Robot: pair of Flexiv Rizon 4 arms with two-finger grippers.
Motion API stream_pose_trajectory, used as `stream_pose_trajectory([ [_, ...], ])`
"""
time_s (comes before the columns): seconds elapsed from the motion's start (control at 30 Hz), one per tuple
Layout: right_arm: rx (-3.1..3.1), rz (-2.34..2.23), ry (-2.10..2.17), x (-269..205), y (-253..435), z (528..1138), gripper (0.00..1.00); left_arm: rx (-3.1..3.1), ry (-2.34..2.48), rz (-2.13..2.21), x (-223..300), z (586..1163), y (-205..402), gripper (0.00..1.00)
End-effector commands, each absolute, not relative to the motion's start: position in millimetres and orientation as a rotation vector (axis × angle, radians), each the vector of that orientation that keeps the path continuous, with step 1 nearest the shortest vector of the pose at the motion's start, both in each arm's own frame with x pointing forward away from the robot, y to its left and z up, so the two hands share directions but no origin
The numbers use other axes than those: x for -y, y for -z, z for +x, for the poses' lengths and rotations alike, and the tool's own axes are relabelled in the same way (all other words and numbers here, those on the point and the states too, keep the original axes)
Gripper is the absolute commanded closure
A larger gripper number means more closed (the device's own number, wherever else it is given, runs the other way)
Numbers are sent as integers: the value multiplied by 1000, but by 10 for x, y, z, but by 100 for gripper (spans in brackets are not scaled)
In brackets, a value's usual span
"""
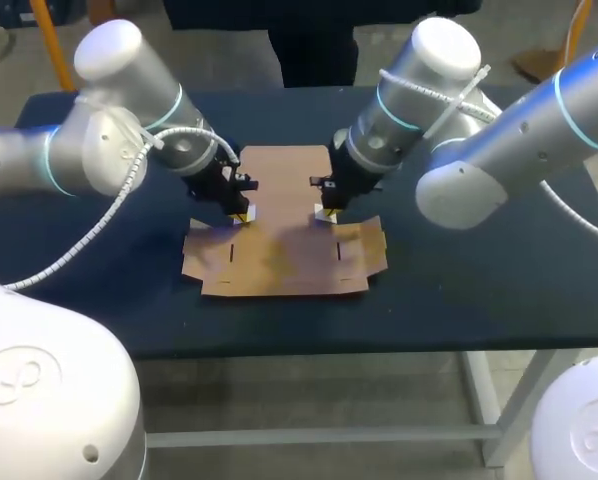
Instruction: Assemble the packaging by folding the flat box into shape, placing the metal phone stand inside, and closing the box properly
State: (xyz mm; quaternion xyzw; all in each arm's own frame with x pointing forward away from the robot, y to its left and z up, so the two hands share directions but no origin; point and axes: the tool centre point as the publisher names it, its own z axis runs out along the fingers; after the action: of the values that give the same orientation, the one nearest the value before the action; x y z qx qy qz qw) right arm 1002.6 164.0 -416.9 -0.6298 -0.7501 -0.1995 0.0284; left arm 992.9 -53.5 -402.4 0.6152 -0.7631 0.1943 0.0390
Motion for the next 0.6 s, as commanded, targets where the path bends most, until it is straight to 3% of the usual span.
stream_pose_trajectory([
  [0.03,2331,-1977,605,-1700,4222,10006,100,2353,-587,1924,604,9915,4084,100],
  [0.6,2315,-2055,515,-1659,4365,9995,100,2341,-567,2001,566,9907,4147,100],
])
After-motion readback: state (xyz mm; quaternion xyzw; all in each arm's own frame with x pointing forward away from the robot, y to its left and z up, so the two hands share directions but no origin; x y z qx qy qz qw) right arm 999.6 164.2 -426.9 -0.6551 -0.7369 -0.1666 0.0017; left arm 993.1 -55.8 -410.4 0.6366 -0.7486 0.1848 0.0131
